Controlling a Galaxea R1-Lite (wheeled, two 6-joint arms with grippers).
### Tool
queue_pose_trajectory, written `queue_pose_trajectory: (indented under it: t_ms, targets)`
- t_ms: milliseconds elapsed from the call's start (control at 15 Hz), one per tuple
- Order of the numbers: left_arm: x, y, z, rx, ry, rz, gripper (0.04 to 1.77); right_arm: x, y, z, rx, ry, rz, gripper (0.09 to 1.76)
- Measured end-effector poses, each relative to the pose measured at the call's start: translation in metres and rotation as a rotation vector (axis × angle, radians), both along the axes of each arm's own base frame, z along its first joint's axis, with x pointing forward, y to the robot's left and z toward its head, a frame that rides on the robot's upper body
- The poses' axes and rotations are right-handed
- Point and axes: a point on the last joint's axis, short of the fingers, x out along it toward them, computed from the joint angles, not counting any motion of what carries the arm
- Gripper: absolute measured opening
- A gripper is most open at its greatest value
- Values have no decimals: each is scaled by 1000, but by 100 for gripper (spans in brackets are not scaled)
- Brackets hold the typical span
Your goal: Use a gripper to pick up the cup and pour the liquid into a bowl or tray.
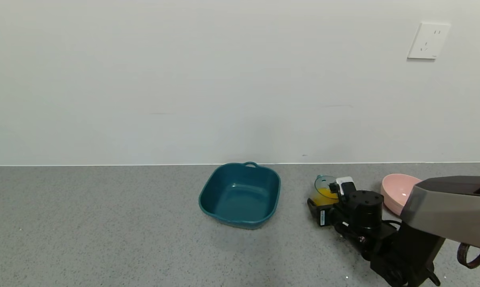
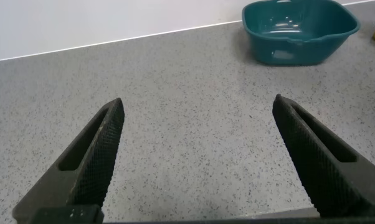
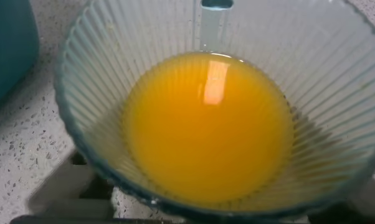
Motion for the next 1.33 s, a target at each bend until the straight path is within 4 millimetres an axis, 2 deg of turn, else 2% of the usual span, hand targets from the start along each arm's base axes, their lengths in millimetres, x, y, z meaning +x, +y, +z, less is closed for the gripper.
queue_pose_trajectory:
  t_ms: [67, 133, 933, 1333]
  targets:
    - [0, 0, 0, 0, 0, 0, 172, 0, 0, 0, 0, -1, 1, 141]
    - [0, 0, 0, 0, 0, 0, 172, 0, 0, 0, 1, -1, 1, 137]
    - [0, 0, 0, 0, 0, 0, 172, 0, -3, 3, 2, -7, 1, 135]
    - [0, 0, 0, 0, 0, 0, 172, -2, -4, 12, 11, -29, 14, 135]
